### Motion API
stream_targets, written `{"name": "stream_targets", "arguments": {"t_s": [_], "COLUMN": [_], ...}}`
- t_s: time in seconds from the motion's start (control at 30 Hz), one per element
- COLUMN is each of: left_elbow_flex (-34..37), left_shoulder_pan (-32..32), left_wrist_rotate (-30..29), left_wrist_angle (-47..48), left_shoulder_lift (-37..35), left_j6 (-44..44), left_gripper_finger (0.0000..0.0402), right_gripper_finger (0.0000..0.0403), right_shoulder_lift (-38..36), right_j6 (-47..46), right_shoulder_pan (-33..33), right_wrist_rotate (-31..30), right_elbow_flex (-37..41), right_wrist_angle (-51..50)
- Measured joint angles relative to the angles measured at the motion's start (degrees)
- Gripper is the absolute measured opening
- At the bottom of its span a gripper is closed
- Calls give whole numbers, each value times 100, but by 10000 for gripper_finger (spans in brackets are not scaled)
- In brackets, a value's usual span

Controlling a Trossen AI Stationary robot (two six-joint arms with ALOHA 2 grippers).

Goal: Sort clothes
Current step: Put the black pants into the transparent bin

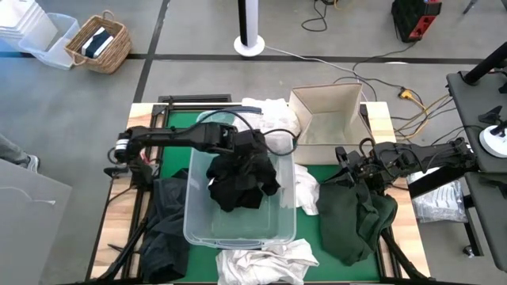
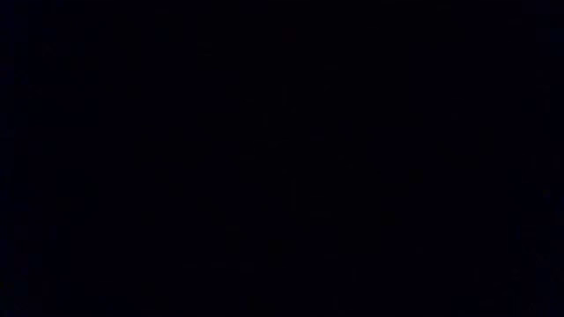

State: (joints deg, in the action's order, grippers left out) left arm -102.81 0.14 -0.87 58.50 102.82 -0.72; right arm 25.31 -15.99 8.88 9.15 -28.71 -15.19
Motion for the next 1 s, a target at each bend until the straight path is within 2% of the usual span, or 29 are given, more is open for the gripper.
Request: {"name": "stream_targets", "arguments": {"t_s": [0.17, 0.33, 0.73, 1.0], "left_elbow_flex": [910, 1384, 1671, 2017], "left_shoulder_pan": [2, 2, 3, 2], "left_wrist_rotate": [-2, -2, -2, -13], "left_wrist_angle": [-596, -595, -689, -833], "left_shoulder_lift": [-404, -463, -460, -458], "left_j6": [171, 321, 473, 742], "left_gripper_finger": [7, 7, 9, 61], "right_gripper_finger": [18, 18, 18, 18], "right_shoulder_lift": [1, 1, 1, 1], "right_j6": [2, 8, 9, 9], "right_shoulder_pan": [-1, -2, -2, -2], "right_wrist_rotate": [-1, -4, -17, -17], "right_elbow_flex": [0, 0, 0, 0], "right_wrist_angle": [14, 49, 51, 51]}}
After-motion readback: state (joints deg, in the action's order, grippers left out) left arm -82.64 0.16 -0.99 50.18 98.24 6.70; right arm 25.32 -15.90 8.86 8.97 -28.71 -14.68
